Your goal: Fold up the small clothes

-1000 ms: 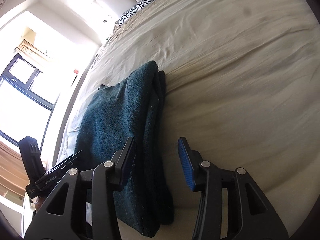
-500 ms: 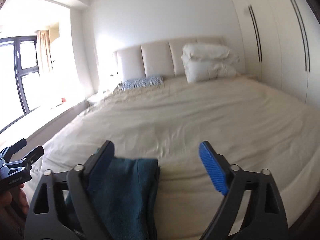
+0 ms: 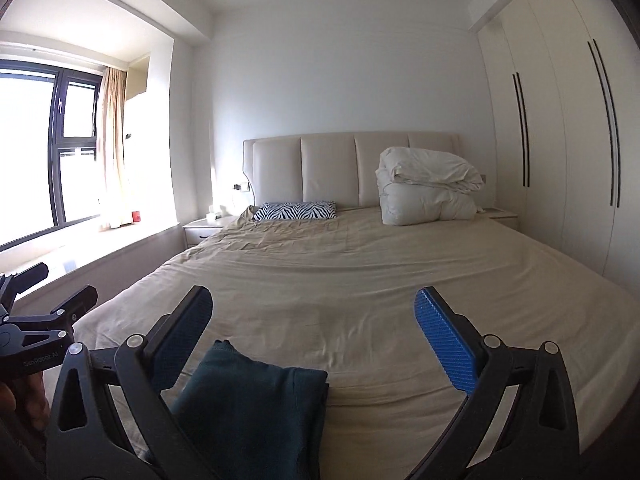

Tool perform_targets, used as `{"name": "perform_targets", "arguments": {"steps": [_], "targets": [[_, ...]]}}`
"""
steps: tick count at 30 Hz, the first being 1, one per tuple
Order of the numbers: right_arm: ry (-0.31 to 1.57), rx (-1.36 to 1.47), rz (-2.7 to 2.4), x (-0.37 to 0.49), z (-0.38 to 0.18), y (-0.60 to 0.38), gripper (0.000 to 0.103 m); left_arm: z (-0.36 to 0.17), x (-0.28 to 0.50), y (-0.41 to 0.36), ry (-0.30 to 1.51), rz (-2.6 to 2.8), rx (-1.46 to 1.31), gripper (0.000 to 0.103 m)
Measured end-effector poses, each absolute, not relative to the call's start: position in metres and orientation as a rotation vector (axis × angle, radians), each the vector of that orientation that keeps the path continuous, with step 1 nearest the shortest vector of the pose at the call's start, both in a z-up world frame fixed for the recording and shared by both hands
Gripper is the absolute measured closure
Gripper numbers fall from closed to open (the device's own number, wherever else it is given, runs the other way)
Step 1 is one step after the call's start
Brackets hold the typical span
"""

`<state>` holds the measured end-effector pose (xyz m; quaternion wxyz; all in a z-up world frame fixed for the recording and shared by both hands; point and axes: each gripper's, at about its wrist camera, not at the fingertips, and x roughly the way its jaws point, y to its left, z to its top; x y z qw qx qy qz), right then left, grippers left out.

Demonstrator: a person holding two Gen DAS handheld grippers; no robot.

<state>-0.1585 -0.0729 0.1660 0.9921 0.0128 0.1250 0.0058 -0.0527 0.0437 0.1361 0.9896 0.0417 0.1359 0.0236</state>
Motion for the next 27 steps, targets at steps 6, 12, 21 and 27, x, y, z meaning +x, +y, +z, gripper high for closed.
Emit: {"name": "perform_targets", "arguments": {"steps": [6,12,21,27], "targets": [[0.52,0.083,-0.055,-0.133,0.117,-0.084,0.0,0.067,-0.024,0.042,0.622,0.001,0.022,0.0],[0.712,0.142,-0.055,-0.119,0.064,-0.087,0.0,0.013,-0.012,0.036,0.824,0.013,0.009,0.0],[0.788,0.096,-0.002,-0.117,0.037,-0.062,0.0,0.002,-0.009,0.038,0.868,0.01,0.0,0.0],[0.794,0.086,0.008,-0.117,0.035,-0.056,0.0,0.0,-0.008,0.042,0.877,0.011,-0.011,0.0]]}}
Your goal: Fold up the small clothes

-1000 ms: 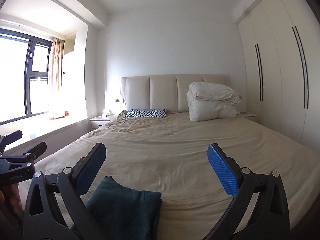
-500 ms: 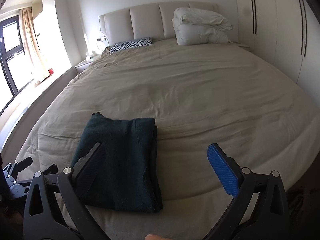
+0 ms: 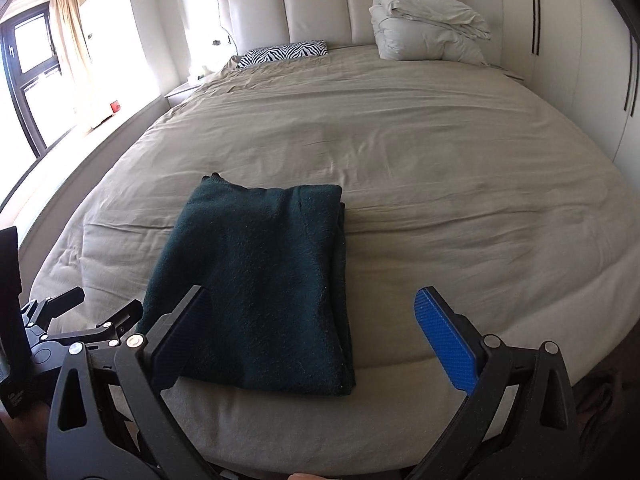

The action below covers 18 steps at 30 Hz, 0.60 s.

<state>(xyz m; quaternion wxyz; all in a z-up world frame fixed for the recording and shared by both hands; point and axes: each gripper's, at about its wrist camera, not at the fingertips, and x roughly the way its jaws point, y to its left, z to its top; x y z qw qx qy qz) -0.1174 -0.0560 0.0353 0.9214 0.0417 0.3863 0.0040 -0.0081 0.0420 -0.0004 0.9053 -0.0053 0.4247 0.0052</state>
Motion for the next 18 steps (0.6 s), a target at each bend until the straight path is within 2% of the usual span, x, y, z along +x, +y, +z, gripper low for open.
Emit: {"name": "perform_targets", "arguments": {"steps": [18], "targets": [[0.846,0.091,0.001,-0.112,0.021,-0.056,0.0,-0.01,-0.006,0.047,0.9,0.024,-0.019,0.0]]}}
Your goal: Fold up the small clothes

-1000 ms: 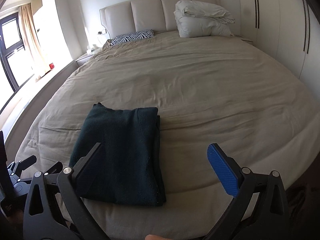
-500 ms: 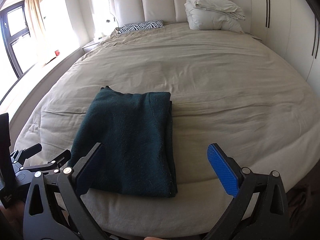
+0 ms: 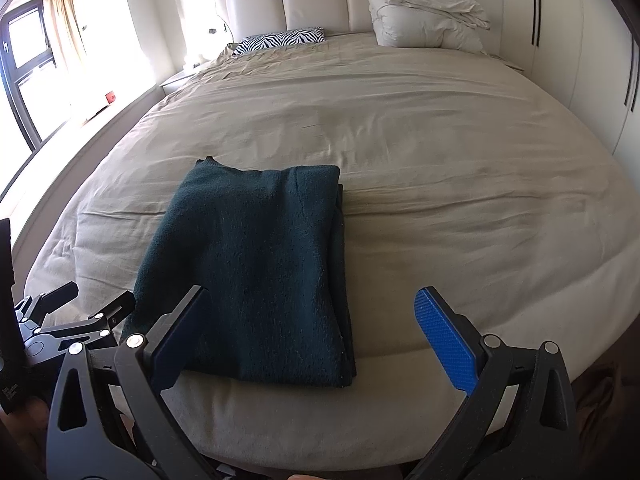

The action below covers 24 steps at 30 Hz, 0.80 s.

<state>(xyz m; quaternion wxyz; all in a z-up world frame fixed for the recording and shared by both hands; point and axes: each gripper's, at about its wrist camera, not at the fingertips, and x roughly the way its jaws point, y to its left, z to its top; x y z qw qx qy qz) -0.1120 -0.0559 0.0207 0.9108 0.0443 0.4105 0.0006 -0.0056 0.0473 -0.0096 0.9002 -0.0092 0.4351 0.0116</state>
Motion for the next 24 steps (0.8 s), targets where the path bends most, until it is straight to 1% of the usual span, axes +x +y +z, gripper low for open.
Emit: {"name": "perform_targets", "arguments": {"steps": [24], "targets": [[0.884,0.087,-0.005,-0.109,0.01,-0.055,0.0,-0.015,-0.007,0.047,0.912,0.027,-0.021,0.0]]}}
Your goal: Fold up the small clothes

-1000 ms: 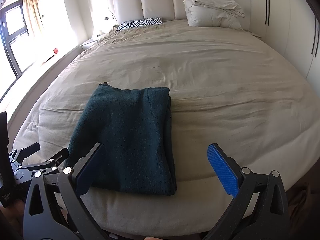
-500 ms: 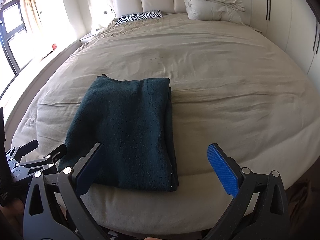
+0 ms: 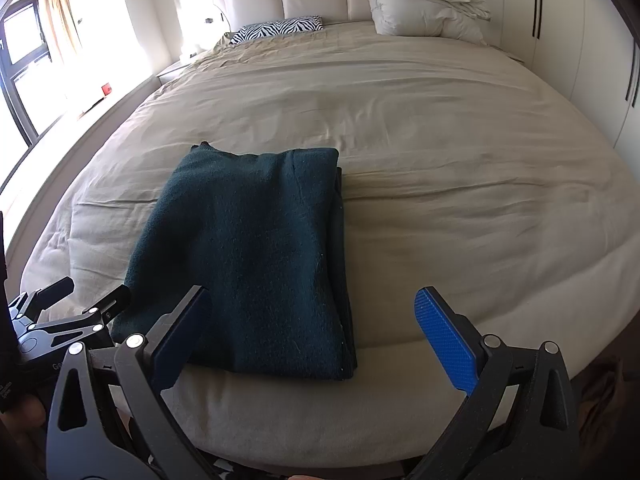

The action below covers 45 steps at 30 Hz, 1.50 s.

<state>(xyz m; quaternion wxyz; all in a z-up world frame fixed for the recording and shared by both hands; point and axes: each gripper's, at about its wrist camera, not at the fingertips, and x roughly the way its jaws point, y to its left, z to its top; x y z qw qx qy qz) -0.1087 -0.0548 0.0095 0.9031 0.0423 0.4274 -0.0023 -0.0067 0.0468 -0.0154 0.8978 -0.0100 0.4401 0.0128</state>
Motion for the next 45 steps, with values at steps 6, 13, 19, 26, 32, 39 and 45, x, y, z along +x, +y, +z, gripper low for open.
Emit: {"name": "perform_targets", "arguments": {"steps": [6,13,19,26,32,39,45], "targets": [[0.885,0.087,-0.005,-0.1085,0.0089,-0.0547,0.0,-0.0156,-0.007,0.0468,0.913,0.026,-0.02,0.0],[0.891,0.085,-0.004,-0.1084,0.0066,-0.0549,0.0,-0.0165,-0.007,0.0472,0.913,0.027,-0.02,0.0],[0.892,0.085,-0.005,-0.1086,0.0062,-0.0549,0.0,-0.0174,-0.0076,0.0475,0.914,0.025,-0.019,0.0],[0.893,0.085,-0.005,-0.109,0.0057,-0.0548,0.0,-0.0171,-0.0073,0.0474,0.915,0.026,-0.019,0.0],[0.894,0.085,-0.005,-0.1094,0.0048,-0.0548,0.0,-0.0169,-0.007,0.0477,0.915,0.026,-0.019,0.0],[0.894,0.085,-0.004,-0.1091,0.0053,-0.0549,0.0,-0.0174,-0.0066,0.0482,0.917,0.025,-0.019,0.0],[0.894,0.085,-0.004,-0.1093,0.0051,-0.055,0.0,-0.0197,-0.0074,0.0485,0.918,0.024,-0.019,0.0]]}}
